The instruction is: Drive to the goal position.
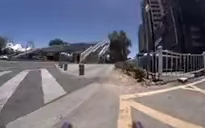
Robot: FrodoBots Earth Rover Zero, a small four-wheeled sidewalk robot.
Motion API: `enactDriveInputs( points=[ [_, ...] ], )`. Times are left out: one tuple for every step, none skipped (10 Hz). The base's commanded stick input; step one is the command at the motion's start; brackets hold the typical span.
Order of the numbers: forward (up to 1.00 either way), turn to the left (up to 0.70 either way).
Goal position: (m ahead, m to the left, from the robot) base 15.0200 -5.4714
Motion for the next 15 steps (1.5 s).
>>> enactDriveInputs(
  points=[
    [0.45,0.00],
    [0.45,0.00],
    [0.45,0.00],
    [0.45,0.00],
    [0.45,0.00],
    [0.45,0.00],
    [0.45,0.00],
    [0.45,0.00],
    [0.45,0.00],
    [0.45,0.00],
    [0.45,0.00],
    [0.45,0.00],
    [0.45,0.00],
    [0.45,0.00],
    [0.45,0.00]
  ],
)
